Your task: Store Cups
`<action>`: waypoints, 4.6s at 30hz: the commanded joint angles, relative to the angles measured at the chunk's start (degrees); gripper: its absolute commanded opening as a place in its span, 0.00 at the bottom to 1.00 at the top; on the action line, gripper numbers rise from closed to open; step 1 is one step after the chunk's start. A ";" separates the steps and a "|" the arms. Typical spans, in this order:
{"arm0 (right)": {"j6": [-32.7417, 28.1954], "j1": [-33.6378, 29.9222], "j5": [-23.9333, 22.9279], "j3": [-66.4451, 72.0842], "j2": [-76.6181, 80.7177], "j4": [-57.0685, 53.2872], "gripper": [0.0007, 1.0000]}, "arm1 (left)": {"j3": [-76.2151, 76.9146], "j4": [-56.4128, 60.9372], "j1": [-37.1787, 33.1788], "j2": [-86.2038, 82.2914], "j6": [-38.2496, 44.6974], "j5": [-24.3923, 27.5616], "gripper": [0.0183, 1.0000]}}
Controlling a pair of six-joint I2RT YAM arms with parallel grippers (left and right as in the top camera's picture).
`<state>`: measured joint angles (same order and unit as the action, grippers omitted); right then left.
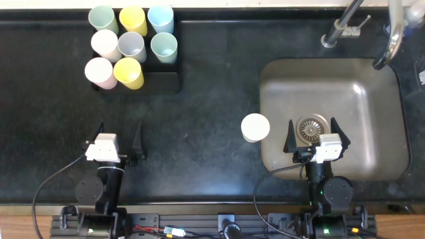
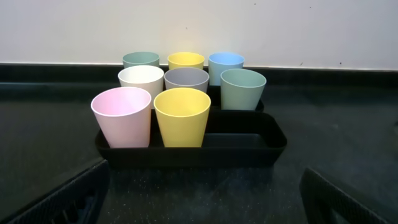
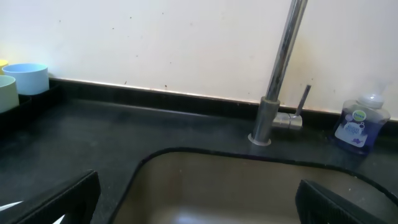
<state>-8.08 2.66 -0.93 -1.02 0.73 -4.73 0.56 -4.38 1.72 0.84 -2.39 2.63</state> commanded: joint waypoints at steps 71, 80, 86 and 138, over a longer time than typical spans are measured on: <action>7.91 14.21 3.69 -76.02 98.16 -71.78 0.69 | -0.11 -0.07 -0.59 -0.66 0.26 1.16 1.00; 9.79 15.50 4.13 -75.97 99.34 -69.33 0.26 | -0.11 -0.07 -0.59 -0.66 0.26 1.16 1.00; 10.88 15.50 5.49 -75.97 99.34 -68.22 0.04 | -0.11 -0.07 -0.59 -0.66 0.26 1.16 1.00; 27.69 37.48 4.02 -137.50 136.50 -71.25 0.04 | -0.11 -0.07 -0.59 -0.66 0.26 1.16 1.00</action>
<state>18.50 39.53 4.01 -137.14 134.98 -76.31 0.56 -4.36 1.72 0.80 -2.39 3.03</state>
